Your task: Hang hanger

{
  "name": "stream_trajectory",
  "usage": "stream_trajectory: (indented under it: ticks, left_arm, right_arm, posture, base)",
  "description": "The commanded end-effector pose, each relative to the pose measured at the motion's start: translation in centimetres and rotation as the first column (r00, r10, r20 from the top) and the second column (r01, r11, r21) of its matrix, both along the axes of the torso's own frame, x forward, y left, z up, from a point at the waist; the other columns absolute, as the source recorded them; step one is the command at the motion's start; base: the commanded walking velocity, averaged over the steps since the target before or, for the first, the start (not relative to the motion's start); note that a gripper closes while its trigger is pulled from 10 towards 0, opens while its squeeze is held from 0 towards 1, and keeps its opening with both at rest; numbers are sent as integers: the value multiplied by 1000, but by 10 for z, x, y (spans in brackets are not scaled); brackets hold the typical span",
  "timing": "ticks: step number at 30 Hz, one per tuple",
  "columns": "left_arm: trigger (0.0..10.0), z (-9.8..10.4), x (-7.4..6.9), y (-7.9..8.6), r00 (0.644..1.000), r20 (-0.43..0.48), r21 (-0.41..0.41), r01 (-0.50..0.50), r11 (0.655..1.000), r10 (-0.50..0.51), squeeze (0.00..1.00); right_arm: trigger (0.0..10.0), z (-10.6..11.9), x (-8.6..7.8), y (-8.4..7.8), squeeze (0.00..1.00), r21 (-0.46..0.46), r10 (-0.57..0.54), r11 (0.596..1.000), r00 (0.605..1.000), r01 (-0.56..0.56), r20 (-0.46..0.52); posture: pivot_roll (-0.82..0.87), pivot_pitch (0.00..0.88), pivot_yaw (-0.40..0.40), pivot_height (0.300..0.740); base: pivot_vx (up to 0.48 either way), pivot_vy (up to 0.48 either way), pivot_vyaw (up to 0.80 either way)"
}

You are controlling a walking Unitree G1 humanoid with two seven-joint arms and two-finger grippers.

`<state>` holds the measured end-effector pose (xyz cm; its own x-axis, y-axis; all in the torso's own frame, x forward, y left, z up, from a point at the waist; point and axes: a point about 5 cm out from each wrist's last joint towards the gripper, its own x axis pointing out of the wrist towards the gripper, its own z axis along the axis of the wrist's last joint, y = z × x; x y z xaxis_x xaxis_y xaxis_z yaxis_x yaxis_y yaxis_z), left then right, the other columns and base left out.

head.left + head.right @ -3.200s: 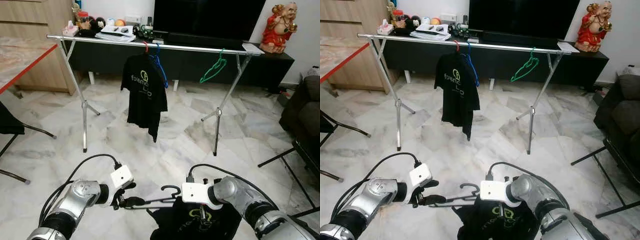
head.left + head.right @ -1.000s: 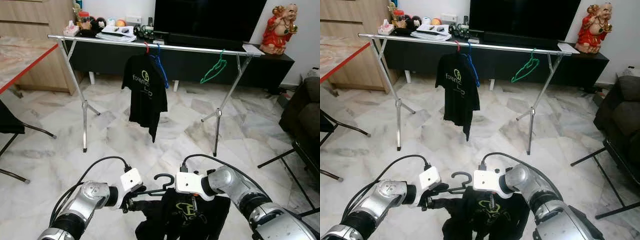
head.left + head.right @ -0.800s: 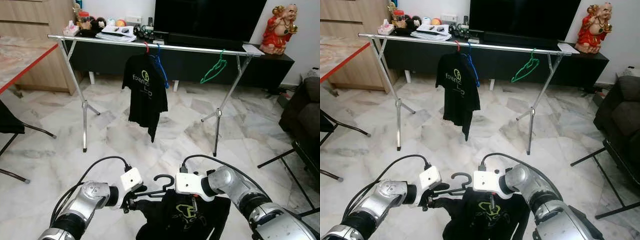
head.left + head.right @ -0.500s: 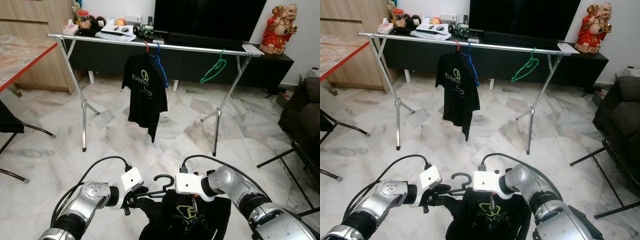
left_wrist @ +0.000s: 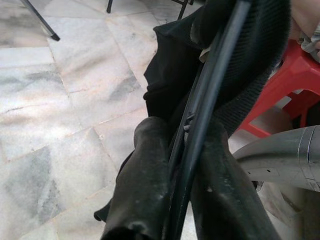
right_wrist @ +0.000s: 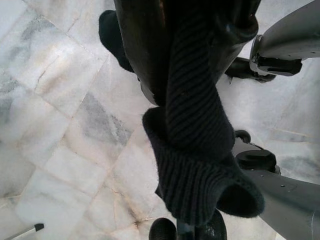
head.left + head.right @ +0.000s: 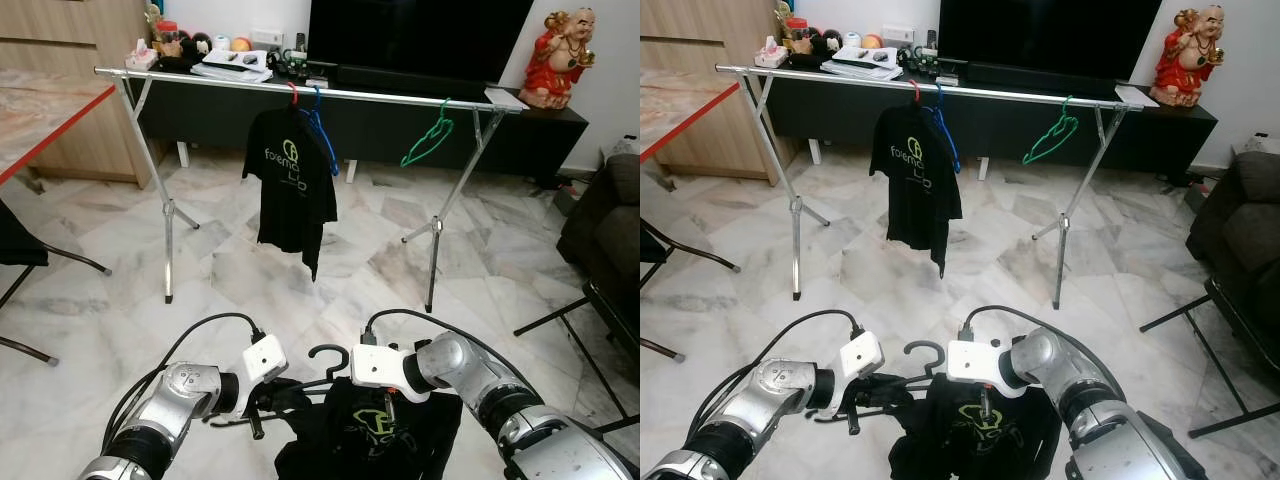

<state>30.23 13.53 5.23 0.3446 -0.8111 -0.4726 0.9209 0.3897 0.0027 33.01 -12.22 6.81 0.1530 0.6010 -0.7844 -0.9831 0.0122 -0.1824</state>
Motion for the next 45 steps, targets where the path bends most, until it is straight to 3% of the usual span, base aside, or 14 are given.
stream_trajectory:
  ticks: [1,17,18,19,20,21,22,35,45]
  left_arm:
    - [0,4,1,-3,1000,25,-36,-1,999,2,0]
    - [0,5,2,-5,999,36,-51,0,999,1,0]
    - [0,5,2,-5,999,36,-51,0,999,2,0]
    - [0,5,2,-5,999,37,-52,1,999,1,0]
    - [0,5,2,-5,999,37,-52,1,999,1,0]
    - [0,5,2,-5,999,37,-52,1,999,1,0]
    - [0,5,2,-5,999,37,-53,0,999,2,0]
    - [0,4,2,-3,999,39,-51,-15,999,17,0]
    - [0,-2,0,-2,999,28,-29,-19,999,20,0]
  right_arm:
    - [10000,-1,-1,-2,0,16,-15,1000,1000,15,-10]
    - [10000,1,0,-7,0,16,-34,999,999,34,-25]
    - [10000,1,0,-8,133,15,-34,999,999,34,-28]
    - [10000,1,0,-8,133,14,-33,999,999,34,-28]
    - [10000,1,0,-8,518,14,-33,999,999,34,-28]
    - [10000,1,0,-9,792,13,-32,999,999,33,-30]
    - [10000,1,0,-9,1000,13,-32,999,999,32,-34]
    - [10000,6,1,-14,1000,-2,-6,1000,998,6,-59]
    - [10000,22,11,-24,1000,-45,13,999,1000,-12,22]
  posture:
    - [31,38,-127,740]
    - [28,37,-129,740]
    - [27,37,-129,740]
    - [27,37,-129,740]
    - [27,37,-129,740]
    - [27,37,-129,740]
    - [27,37,-129,740]
    - [21,37,-130,740]
    - [4,38,-128,740]
  base:
    - [0,0,0]
    - [0,0,0]
    - [0,0,0]
    - [0,0,0]
    - [0,0,0]
    - [0,0,0]
    - [0,0,0]
    - [0,0,0]
    - [0,0,0]
